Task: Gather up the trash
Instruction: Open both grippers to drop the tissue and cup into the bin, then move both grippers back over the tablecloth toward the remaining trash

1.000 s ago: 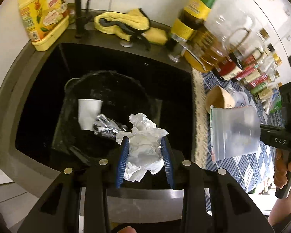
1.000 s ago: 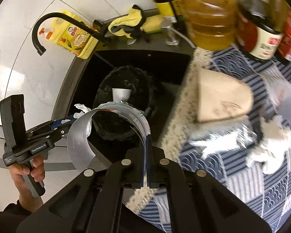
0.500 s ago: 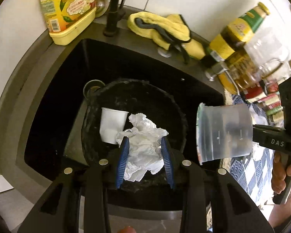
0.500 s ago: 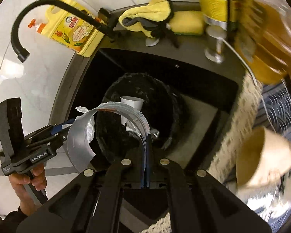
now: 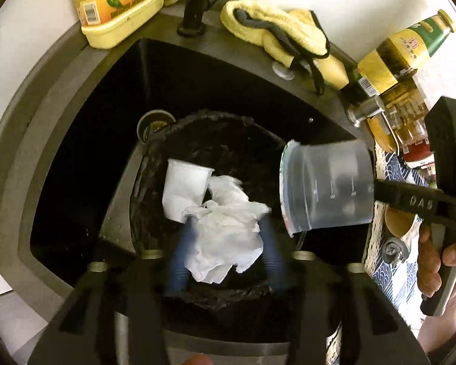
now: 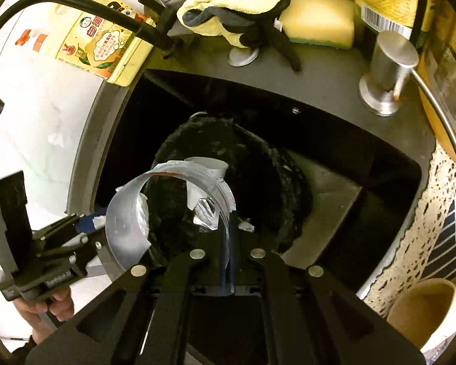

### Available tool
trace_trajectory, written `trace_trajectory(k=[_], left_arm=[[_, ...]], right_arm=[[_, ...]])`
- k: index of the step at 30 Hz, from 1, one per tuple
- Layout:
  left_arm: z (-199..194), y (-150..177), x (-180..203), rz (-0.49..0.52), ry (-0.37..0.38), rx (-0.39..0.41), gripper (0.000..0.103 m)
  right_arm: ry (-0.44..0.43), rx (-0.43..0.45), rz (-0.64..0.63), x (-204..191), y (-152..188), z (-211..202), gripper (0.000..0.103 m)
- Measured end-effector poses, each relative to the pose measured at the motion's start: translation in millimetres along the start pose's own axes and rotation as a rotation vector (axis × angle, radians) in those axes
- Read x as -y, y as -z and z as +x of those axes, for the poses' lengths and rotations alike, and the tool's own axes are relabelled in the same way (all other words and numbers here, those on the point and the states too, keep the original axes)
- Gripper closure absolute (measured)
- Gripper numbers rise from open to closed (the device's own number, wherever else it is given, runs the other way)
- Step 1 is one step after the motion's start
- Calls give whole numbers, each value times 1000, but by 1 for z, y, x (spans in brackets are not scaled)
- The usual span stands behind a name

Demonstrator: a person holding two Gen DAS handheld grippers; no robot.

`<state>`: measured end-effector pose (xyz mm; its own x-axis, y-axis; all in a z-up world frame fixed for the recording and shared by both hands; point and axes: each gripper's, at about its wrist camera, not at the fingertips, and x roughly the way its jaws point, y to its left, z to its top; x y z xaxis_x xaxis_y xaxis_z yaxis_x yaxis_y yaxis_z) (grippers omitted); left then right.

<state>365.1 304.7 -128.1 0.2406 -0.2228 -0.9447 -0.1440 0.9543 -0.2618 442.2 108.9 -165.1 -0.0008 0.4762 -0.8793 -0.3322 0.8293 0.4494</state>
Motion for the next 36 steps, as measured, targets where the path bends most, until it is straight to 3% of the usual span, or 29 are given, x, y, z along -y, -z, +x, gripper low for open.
trace_trajectory(k=[1,3,11,18,24,27,30,36], left_arm=[[0,0,-2,-6,7,3,24],[-2,1,-5,-10,-4,11,23],[-22,11,-14,-18,-4,27,24],[-33,21,-7,-1,37,43,24],[-40,32,12,63,45,54,24],[-49,36,22,97,44,73,23],[-52,38,31,130,38,91,23],[-48,43,48,149,56,83,22]], right_arm=[[11,1,-7,-2,-1,-1,73],[22,23,-6,-4,-2,-6,61],[23,38,24,-11,4,-27,61],[46,81,42,-15,31,-63,54],[84,123,96,2,60,-97,51],[111,161,128,11,75,-117,42],[134,188,154,20,91,-137,39],[193,226,233,48,126,-170,39]])
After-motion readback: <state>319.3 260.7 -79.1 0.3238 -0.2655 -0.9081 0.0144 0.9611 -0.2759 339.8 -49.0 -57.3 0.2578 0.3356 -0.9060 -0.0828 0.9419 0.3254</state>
